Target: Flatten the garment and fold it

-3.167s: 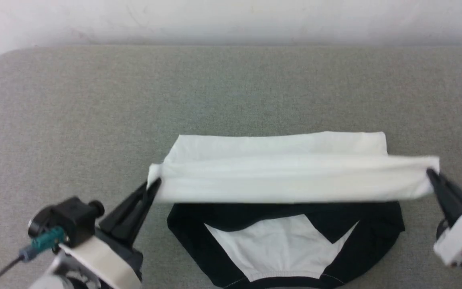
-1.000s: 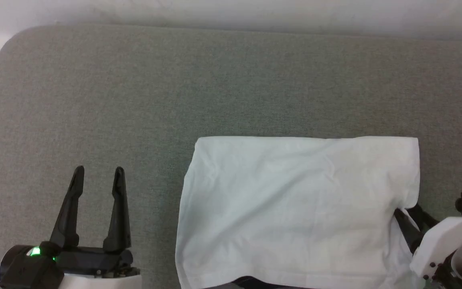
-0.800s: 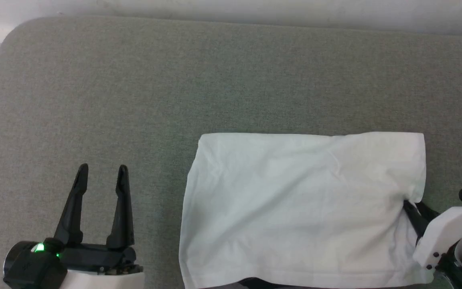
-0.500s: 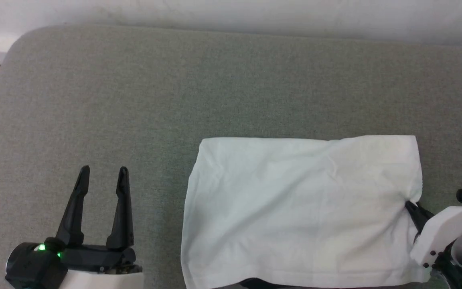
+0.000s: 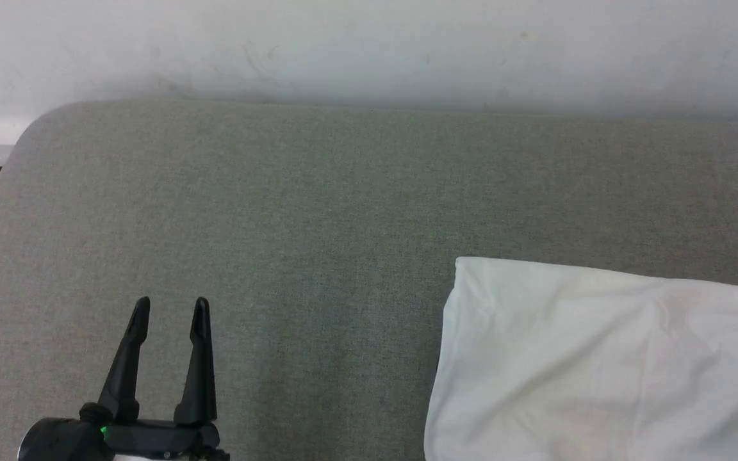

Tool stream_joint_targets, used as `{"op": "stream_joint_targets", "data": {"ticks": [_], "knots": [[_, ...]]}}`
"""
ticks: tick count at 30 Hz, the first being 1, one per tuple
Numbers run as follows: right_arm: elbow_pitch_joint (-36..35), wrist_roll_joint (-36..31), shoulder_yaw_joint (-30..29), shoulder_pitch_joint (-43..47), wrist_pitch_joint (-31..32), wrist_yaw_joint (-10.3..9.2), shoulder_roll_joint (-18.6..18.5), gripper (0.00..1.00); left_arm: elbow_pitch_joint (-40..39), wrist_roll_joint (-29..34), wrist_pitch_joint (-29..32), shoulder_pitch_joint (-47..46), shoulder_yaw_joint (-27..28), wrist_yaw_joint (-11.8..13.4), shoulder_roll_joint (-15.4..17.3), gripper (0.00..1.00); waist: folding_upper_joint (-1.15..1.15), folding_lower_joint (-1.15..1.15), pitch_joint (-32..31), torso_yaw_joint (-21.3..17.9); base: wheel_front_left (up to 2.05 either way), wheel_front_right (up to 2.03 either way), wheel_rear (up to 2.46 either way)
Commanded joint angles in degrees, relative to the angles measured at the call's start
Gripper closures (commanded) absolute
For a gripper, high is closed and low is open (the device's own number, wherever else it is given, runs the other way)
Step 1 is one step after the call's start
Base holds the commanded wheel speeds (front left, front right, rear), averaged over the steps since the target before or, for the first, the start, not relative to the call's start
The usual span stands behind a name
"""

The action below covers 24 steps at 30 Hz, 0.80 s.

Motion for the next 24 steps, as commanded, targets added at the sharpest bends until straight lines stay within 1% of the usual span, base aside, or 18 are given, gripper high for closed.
{"op": "stream_joint_targets", "data": {"ticks": [1, 4, 9, 14, 18, 24], "knots": [[-1.23, 0.57, 1.16, 0.23, 0.03, -0.05, -0.05, 1.0, 0.19, 0.38, -0.27, 0.77, 0.33, -0.29, -0.33, 0.0, 0.0, 0.0, -1.11, -0.58, 0.0, 0.0, 0.0], [-3.73, 2.04, 5.72, 0.3, 0.58, -0.05, 0.18, 1.0, 0.29, 0.27, -0.27, 1.35, 0.37, -0.44, -0.56, 0.0, 0.0, 0.0, -1.8, -0.87, 0.0, 0.0, 0.0], [-7.8, 5.43, 16.7, -0.08, 2.92, -0.05, 0.89, 1.0, 0.64, 0.14, -0.27, 1.25, 0.03, -0.83, -1.03, 0.0, 0.0, 0.0, -2.3, -0.78, 0.0, 0.0, 0.0], [-9.96, 7.2, 26.64, -0.83, 5.35, -0.05, 1.23, 1.0, 1.14, 0.11, -0.27, 0.93, -0.47, -1.39, -1.57, 0.0, 0.0, 0.0, -2.27, 0.48, 0.0, 0.0, 0.0], [-9.56, 7.66, 32.45, -1.92, 6.44, -0.05, 1.3, 1.0, 1.39, 0.23, -0.27, 0.92, -0.45, -1.56, -1.77, 0.0, 0.0, 0.0, -1.94, 1.96, 0.0, 0.0, 0.0], [-5.78, 6.76, 38.2, -4.32, 6.16, -0.05, 1.69, 1.0, 1.51, 0.34, -0.27, 0.7, -0.56, -1.89, -1.79, 0.0, 0.0, 0.0, -0.99, 4.09, 0.0, 0.0, 0.0]]}}
